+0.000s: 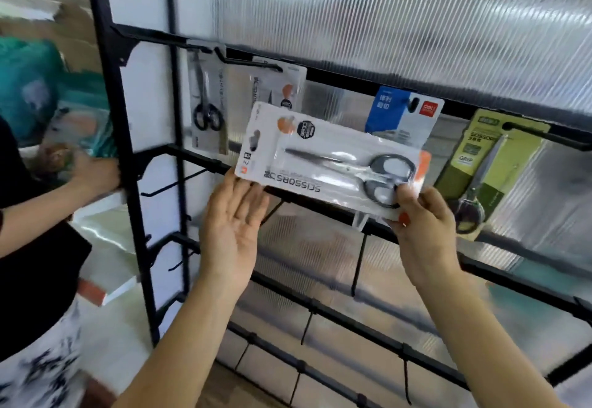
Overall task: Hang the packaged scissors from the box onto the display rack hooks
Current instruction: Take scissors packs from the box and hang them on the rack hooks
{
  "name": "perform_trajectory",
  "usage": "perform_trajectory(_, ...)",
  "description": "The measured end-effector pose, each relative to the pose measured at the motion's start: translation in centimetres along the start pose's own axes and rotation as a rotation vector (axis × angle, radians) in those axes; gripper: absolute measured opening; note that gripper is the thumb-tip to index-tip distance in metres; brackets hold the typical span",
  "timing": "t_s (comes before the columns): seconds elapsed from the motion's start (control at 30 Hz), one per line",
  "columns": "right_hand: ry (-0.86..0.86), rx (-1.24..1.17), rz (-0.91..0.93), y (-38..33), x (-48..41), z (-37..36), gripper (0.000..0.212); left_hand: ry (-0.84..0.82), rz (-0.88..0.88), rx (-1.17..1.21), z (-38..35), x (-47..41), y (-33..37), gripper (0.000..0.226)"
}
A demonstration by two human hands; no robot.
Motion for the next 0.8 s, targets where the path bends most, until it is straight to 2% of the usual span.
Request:
perform_trajectory(0.1, -0.059, -0.07, -0.129, 3.4, 2.9, -3.0, 0.017, -0.076, 0.033, -0.174, -0.3, 0.5, -0.8, 0.017)
perform_trajectory(0.2, -0.238, 0.053, -0.147, 5.4, 5.2, -5.6, 0.034, -0.022, 0.018, -0.282, 0.7, -0.7, -0.3, 0.012)
perform_trajectory(0.27, -0.342, 0.127, -0.145, 5.9, 5.7, -6.8, 0.04, -0.02, -0.054, -0.414, 1.3, -2.3, 1.2, 0.022)
perform_trajectory(0.33, -0.397, 0.228, -0.187, 6.4, 5.7, -7.8, 0.033, -0.087, -0.119, -0.537, 1.4, -3.7, 2.7, 0.031)
perform_trajectory(0.37, -0.42, 0.294, -0.198, 6.6, 5.7, -8.4, 0.026, -0.122, -0.16, -0.619, 1.3, -4.3, 3.4, 0.028)
perform_trajectory(0.47, -0.4, 0.365, -0.216, 7.4, 5.6, -9.6, 0.021, -0.191, -0.301, -0.782, 1.0, -5.6, 5.1, 0.02)
perform_trajectory(0.57, -0.34, 0.412, -0.212, 8.3, 5.6, -10.2, 0.021, -0.253, -0.419, -0.815, 0.8, -6.1, 6.6, 0.014)
perform_trajectory(0.7, -0.289, 0.443, -0.235, 9.7, 5.7, -10.8, 0.02, -0.345, -0.461, -0.828, 0.5, -6.7, 7.6, 0.009)
perform_trajectory(0.8, -0.25, 0.437, -0.252, 10.1, 5.8, -11.0, 0.019, -0.387, -0.462, -0.841, 0.5, -7.3, 7.9, 0.016)
Point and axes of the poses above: each hand's wrist, its own x-axis away from the middle knuckle, its own z-axis out of the back of the hand, y = z × x, the point moved 4 cm from there along -x, towards the middle knuckle, and after that the axes turned 4 degrees about x, right-handed, at the moved point
